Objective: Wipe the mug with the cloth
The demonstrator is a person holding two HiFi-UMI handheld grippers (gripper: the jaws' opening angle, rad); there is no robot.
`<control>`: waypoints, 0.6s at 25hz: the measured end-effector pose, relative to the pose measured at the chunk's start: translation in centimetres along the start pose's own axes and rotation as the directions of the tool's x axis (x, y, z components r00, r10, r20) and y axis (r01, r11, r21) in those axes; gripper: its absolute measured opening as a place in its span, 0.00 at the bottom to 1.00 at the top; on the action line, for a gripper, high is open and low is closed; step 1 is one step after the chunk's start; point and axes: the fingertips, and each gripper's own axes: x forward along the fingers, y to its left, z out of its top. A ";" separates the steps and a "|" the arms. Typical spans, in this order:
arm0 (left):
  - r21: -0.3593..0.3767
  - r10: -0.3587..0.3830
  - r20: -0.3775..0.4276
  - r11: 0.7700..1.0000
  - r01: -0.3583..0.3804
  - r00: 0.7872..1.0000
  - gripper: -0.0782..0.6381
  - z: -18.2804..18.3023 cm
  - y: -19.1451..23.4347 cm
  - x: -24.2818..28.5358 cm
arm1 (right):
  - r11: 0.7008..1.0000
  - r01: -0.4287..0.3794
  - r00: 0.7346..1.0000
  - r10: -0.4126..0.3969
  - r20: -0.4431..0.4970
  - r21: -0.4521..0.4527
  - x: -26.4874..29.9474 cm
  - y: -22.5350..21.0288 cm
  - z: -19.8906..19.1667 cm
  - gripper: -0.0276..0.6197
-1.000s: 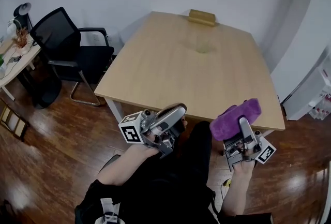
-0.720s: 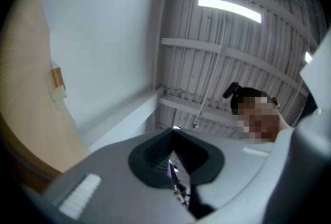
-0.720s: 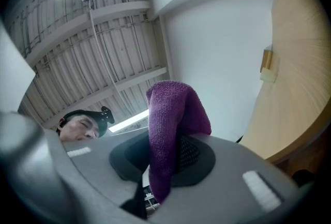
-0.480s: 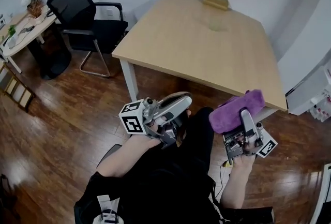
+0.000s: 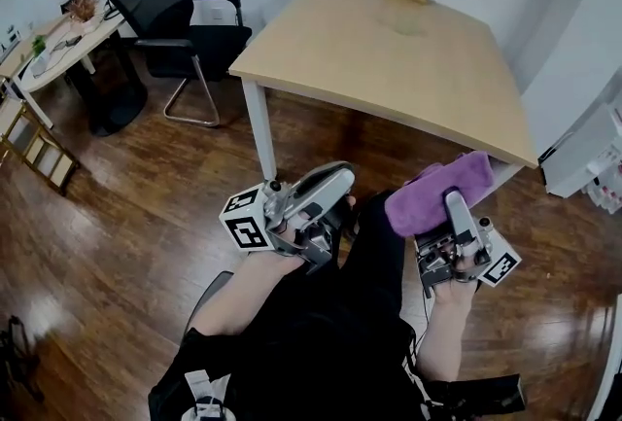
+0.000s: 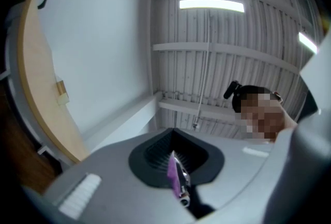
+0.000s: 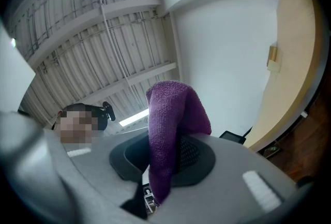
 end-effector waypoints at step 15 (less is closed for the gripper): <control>0.033 0.081 -0.025 0.996 -0.080 0.996 0.12 -2.3 -2.9 -0.2 | 0.999 0.015 1.000 -0.014 0.018 -0.053 -1.4 4.1 -0.6 0.13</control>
